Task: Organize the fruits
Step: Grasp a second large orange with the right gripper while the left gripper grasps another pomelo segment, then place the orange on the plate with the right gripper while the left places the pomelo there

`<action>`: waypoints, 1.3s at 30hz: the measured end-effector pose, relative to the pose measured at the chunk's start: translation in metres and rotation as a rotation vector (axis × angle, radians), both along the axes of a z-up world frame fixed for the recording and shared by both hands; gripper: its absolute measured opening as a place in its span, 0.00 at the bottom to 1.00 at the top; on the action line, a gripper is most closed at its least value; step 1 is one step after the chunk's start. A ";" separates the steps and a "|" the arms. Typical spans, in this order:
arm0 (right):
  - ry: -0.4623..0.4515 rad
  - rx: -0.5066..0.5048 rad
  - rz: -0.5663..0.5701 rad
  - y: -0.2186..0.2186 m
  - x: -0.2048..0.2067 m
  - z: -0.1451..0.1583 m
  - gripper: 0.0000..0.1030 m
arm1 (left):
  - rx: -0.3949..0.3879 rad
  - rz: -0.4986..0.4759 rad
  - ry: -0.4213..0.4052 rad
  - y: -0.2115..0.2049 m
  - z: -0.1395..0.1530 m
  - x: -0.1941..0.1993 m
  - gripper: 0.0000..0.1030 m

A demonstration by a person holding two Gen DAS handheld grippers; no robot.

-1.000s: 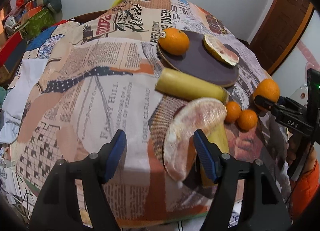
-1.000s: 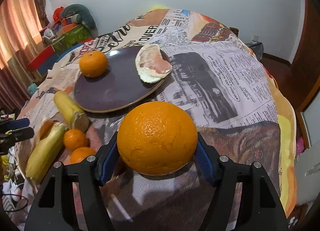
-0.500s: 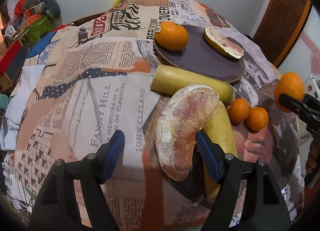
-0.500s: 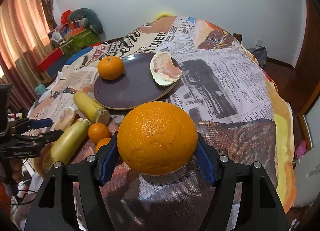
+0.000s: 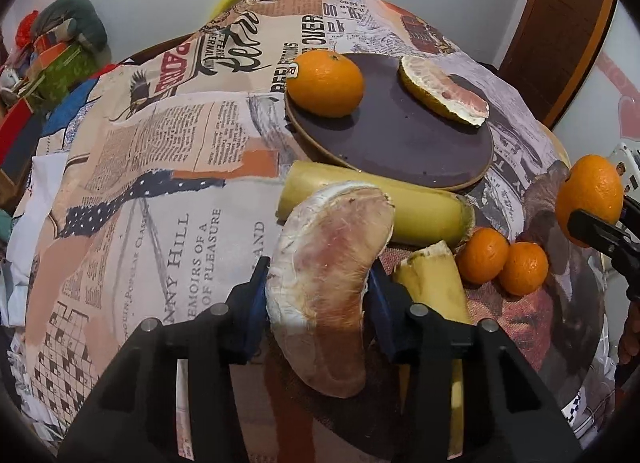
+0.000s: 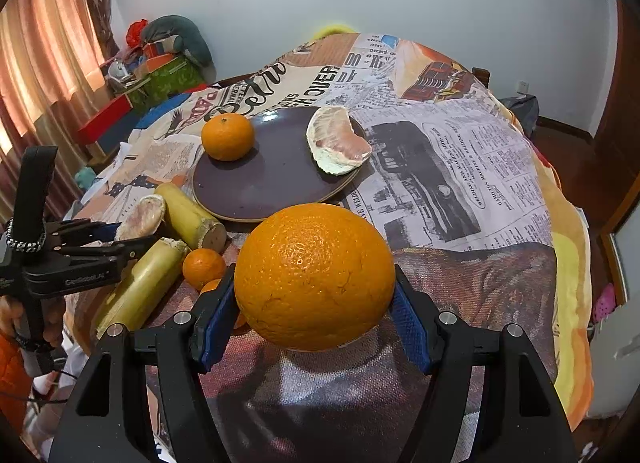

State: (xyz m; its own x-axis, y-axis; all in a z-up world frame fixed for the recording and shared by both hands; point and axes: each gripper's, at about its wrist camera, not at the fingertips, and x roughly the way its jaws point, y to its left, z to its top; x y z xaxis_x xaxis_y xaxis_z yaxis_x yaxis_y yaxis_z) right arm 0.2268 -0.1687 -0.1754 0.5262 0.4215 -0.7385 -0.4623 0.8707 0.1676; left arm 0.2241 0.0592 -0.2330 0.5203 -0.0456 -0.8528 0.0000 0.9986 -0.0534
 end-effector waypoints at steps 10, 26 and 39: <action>-0.027 0.019 -0.001 0.001 0.005 0.011 0.65 | -0.053 0.014 -0.066 0.006 0.026 -0.006 0.43; -0.098 0.068 0.011 0.015 0.033 0.033 0.65 | -0.108 -0.009 -0.215 -0.001 0.081 0.030 0.43; -0.113 0.050 0.062 0.045 0.068 0.025 0.65 | -0.139 -0.022 -0.221 -0.003 0.074 0.077 0.43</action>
